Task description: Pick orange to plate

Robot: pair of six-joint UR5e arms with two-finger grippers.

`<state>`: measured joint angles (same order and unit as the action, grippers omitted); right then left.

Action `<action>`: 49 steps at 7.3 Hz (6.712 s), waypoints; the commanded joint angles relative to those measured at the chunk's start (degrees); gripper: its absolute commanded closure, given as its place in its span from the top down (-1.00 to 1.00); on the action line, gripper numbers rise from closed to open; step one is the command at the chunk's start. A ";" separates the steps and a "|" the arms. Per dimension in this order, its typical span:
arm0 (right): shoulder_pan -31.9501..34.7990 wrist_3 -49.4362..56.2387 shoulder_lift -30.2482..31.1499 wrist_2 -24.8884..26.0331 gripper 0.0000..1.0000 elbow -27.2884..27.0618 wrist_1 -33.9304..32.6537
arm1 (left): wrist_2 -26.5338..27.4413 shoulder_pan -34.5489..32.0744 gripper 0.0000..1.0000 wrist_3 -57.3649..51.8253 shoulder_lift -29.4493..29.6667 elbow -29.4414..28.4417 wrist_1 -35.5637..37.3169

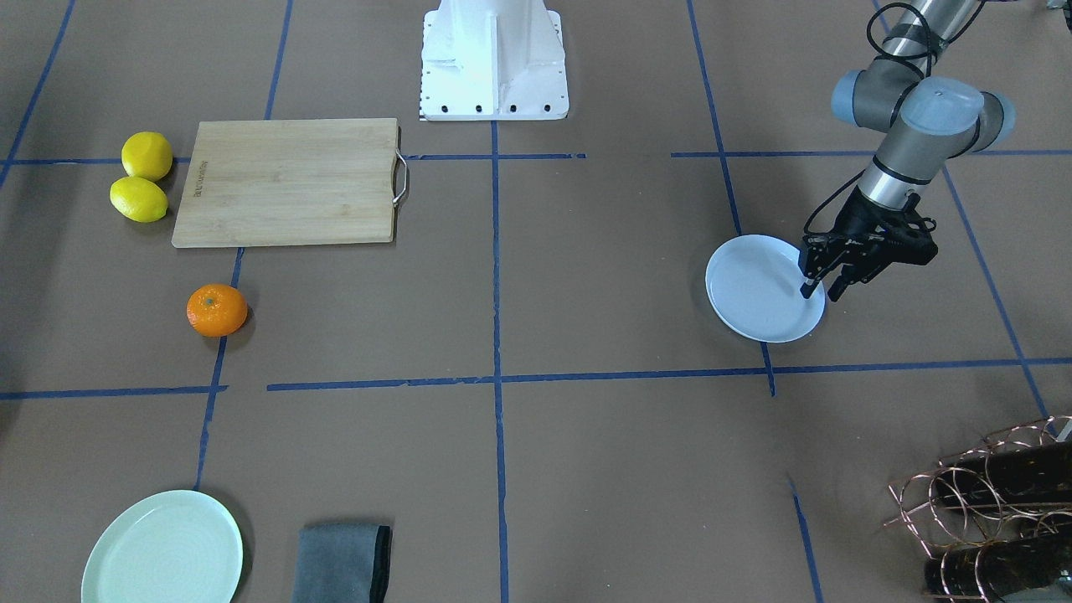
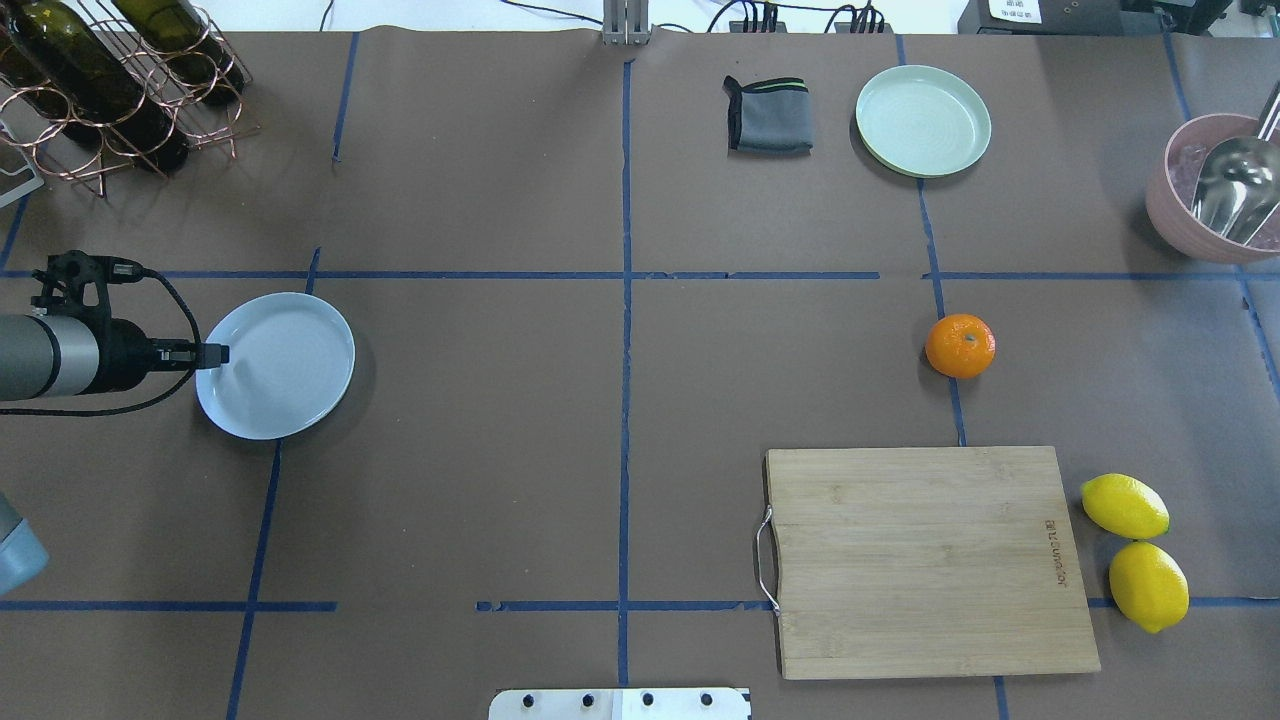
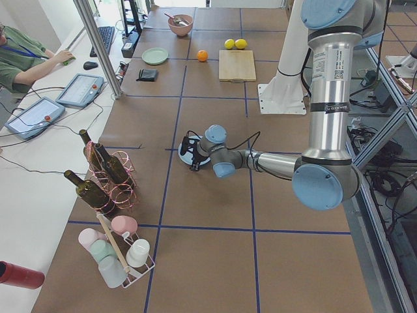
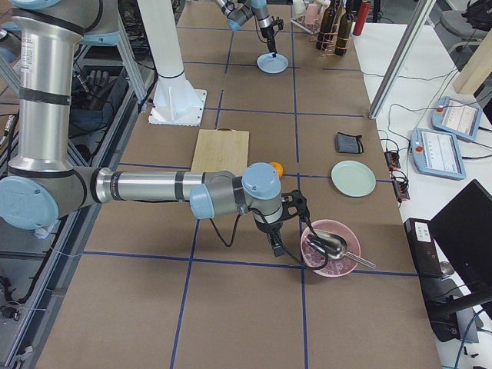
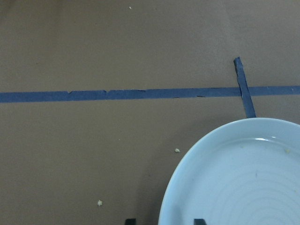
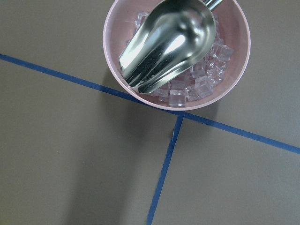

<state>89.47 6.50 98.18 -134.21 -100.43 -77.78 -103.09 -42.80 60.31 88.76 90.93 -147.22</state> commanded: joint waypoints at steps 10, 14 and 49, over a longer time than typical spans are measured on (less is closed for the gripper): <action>0.00 0.00 0.17 0.00 1.00 -0.03 0.00 | 7.95 10.23 -1.00 10.07 25.98 4.18 20.44; 0.09 -0.09 0.26 0.00 1.00 0.05 0.00 | 11.59 15.55 -1.00 12.29 34.11 -5.15 20.04; -46.22 -55.37 -10.99 28.19 1.00 -4.61 17.31 | -27.78 -53.00 1.00 -69.80 -7.28 6.54 51.94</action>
<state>45.57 -47.95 87.33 -109.30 -105.60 -60.54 -130.87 -95.80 -9.49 81.54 97.47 -95.29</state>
